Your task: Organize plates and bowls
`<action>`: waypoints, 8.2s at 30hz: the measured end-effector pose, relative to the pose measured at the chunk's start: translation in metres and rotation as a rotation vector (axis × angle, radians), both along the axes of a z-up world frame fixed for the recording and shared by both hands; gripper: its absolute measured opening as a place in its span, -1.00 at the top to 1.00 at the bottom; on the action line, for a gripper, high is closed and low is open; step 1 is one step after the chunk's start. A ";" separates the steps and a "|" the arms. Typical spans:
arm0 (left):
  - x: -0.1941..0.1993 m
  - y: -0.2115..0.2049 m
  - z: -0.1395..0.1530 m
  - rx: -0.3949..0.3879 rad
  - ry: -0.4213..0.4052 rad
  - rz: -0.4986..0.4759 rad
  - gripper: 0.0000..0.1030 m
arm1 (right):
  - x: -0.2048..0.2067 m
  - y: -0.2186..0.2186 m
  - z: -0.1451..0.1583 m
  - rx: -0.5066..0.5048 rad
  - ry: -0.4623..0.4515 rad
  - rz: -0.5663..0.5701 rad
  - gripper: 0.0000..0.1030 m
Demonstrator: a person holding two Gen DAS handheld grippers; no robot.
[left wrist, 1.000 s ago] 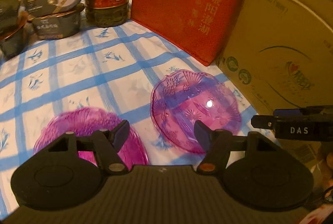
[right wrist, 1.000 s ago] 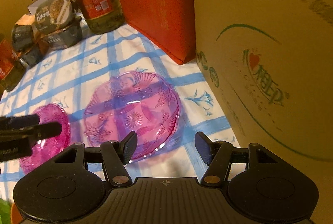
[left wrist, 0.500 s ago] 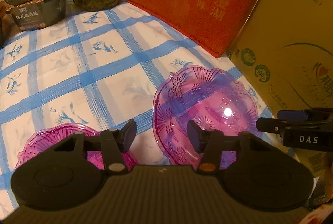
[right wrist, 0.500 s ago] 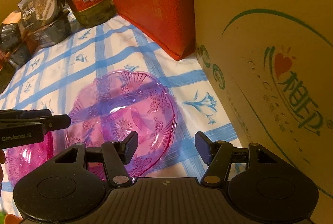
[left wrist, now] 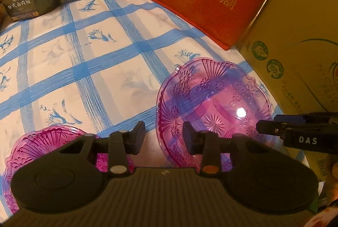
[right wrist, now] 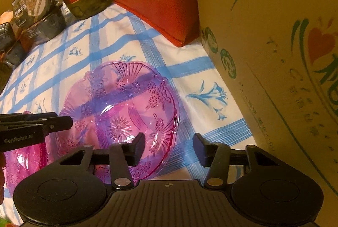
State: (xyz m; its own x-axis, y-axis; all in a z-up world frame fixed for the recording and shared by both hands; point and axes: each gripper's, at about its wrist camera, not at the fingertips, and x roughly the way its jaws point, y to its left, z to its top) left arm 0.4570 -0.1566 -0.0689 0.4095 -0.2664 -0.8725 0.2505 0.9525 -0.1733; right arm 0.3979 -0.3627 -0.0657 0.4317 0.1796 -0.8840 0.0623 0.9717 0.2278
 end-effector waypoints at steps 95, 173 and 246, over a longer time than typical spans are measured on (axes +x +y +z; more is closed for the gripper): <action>-0.172 0.178 0.092 -0.063 -0.112 0.327 0.81 | -0.106 0.175 0.084 0.080 -0.162 0.252 0.75; -0.329 0.194 0.120 -0.106 -0.238 0.419 -0.01 | -0.241 0.185 0.115 0.166 -0.202 0.205 -0.10; -0.406 0.329 0.062 -0.056 -0.142 0.607 -0.37 | -0.286 0.358 0.045 0.147 -0.115 0.414 -0.30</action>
